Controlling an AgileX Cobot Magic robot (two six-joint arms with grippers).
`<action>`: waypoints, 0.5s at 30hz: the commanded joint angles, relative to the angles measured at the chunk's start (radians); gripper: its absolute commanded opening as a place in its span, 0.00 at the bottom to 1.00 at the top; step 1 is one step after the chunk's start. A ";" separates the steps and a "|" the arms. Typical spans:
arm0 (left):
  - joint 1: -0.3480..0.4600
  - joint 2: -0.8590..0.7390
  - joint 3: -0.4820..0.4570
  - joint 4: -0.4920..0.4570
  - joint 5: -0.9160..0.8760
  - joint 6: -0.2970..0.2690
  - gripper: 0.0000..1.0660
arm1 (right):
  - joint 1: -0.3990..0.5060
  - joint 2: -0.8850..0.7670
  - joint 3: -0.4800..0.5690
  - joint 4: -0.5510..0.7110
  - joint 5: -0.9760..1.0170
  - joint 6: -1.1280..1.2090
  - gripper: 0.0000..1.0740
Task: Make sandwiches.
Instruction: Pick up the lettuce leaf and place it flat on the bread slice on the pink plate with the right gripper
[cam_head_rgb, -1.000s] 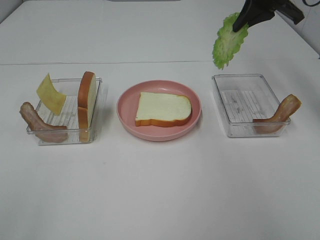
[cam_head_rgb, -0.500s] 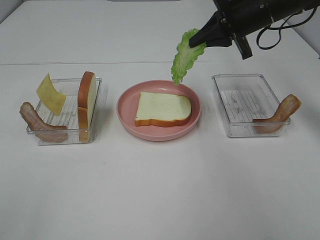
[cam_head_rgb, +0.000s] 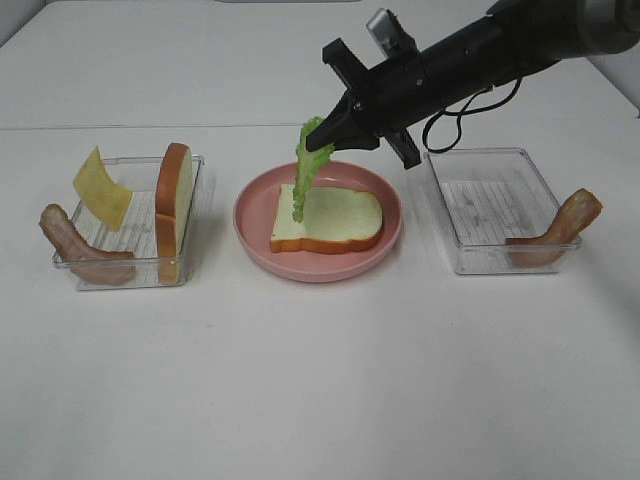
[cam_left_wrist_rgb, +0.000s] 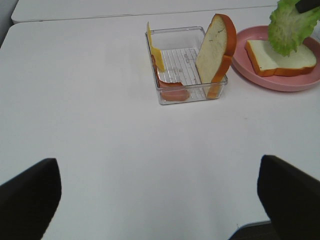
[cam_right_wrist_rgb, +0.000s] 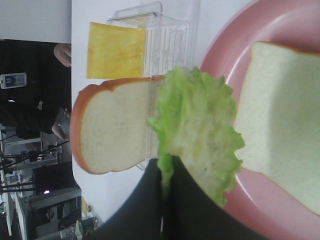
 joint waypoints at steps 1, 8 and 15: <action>-0.003 -0.014 0.004 0.000 -0.004 -0.004 0.96 | 0.006 0.044 -0.026 0.048 0.003 0.005 0.00; -0.003 -0.014 0.004 0.000 -0.004 -0.004 0.96 | 0.006 0.065 -0.034 0.065 -0.002 0.004 0.00; -0.003 -0.014 0.004 0.000 -0.004 -0.004 0.96 | 0.006 0.101 -0.034 0.075 0.013 0.001 0.00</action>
